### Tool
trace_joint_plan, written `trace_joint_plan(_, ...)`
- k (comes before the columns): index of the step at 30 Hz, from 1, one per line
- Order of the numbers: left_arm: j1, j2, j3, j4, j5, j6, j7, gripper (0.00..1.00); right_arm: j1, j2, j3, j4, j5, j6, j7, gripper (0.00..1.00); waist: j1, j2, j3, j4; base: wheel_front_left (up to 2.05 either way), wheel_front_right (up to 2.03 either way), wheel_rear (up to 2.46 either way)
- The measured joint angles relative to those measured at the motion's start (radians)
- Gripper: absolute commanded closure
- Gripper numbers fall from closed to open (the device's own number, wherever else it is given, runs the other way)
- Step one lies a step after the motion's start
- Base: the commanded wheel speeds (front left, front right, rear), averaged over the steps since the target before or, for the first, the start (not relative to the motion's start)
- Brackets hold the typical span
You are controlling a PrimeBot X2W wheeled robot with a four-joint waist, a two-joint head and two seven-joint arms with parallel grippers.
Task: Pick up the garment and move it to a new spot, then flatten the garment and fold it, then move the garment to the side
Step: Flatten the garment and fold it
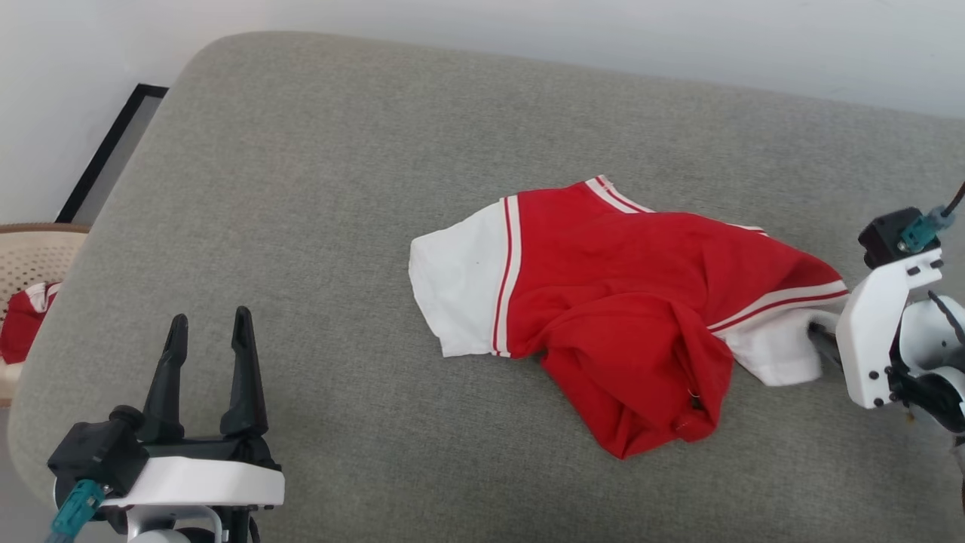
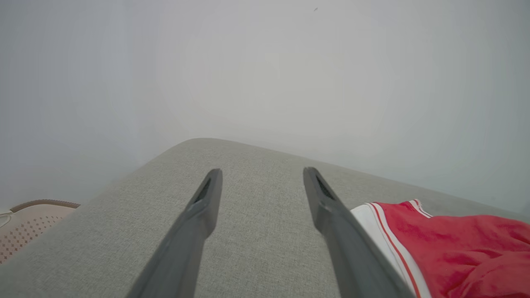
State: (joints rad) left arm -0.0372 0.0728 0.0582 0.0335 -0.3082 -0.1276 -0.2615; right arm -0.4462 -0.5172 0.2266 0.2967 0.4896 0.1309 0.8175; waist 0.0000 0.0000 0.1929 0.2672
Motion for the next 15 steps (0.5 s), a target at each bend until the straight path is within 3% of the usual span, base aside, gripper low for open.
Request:
trace_joint_plan(7,0.008,0.011,0.009,-0.004,-0.002,0.000,0.000,0.00,-0.015,-0.019,0.016,-0.096,0.009,0.000,-0.009,0.00,0.0000,0.0000,-0.010,-0.027,0.00,0.00,0.00)
trace_joint_plan(15,0.021,0.021,0.011,-0.008,-0.002,0.000,0.000,0.00,0.056,0.010,0.026,-0.256,0.057,0.000,0.012,0.00,0.0000,0.0000,-0.027,-0.051,0.00,0.00,0.00)
